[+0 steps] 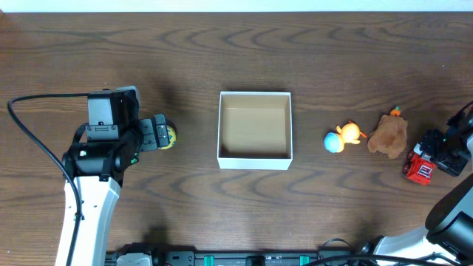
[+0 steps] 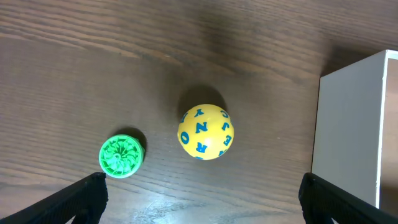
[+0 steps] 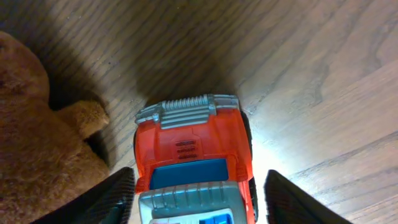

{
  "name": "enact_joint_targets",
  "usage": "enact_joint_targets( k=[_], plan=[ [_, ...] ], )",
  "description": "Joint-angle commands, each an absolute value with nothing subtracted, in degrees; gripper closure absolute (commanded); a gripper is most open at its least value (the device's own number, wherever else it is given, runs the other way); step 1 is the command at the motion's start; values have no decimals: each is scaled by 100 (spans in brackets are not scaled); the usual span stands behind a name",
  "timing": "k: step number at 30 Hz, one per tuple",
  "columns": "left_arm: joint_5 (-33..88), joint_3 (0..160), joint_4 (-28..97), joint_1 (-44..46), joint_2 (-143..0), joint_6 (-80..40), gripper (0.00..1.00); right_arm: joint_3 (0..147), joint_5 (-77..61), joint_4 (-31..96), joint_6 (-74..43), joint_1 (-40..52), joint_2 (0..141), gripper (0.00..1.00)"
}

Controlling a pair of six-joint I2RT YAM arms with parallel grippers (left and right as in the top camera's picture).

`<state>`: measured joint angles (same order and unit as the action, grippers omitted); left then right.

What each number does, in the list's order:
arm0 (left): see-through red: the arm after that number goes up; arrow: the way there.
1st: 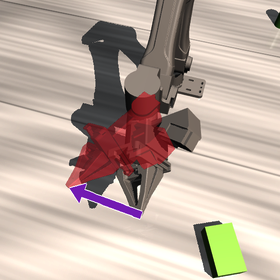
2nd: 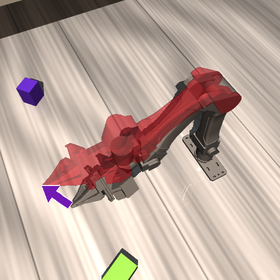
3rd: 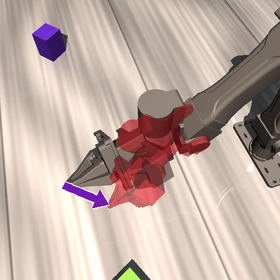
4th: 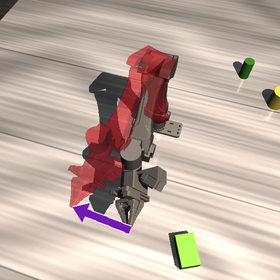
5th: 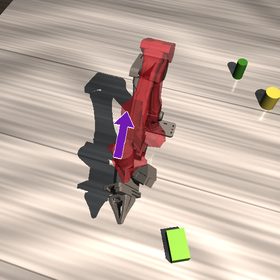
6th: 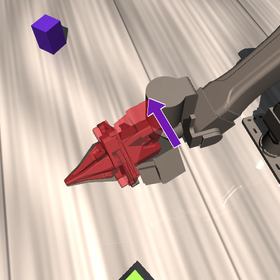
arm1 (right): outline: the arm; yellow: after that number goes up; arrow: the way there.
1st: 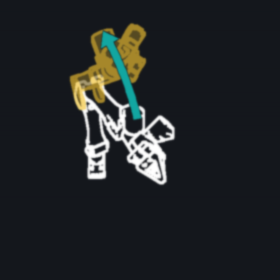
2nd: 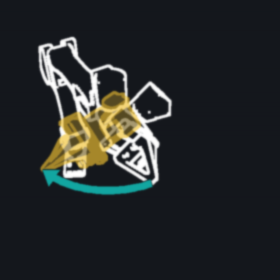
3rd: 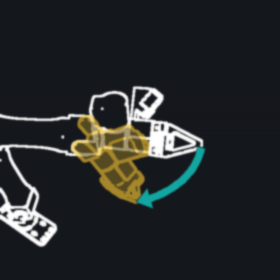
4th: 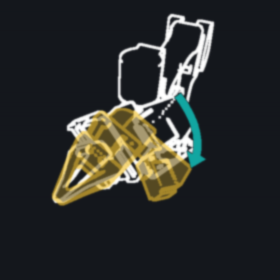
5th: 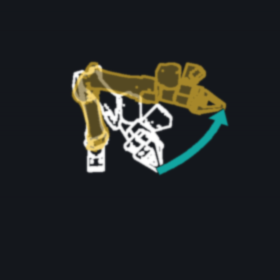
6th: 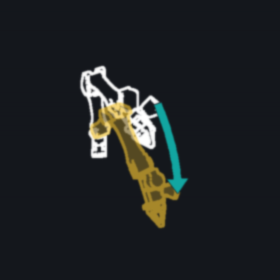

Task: Pack container
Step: 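Lower the right gripper onto the red toy truck and grasp it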

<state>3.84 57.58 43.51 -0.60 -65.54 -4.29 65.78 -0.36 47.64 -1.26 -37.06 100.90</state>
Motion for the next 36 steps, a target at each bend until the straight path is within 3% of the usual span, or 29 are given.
enact_joint_targets(
  k=[1,8,22,30,36],
  plan=[
    [298,5874,4368,-84,-6558,-443,2,6534,-97,4735,-97,-3743,10127,38],
    [298,5874,4368,-84,-6558,-440,2,6534,-183,4729,-97,-3743,10127,53],
    [298,5874,4368,-84,-6558,-440,2,6676,-508,4895,-104,-3743,10016,99],
    [298,5874,4366,-84,-6558,-440,2,7378,-543,5312,-130,-3284,8930,99],
    [298,5874,4368,-84,-6558,-440,2,7776,-543,5159,-351,-1973,7653,99]
  ],
)
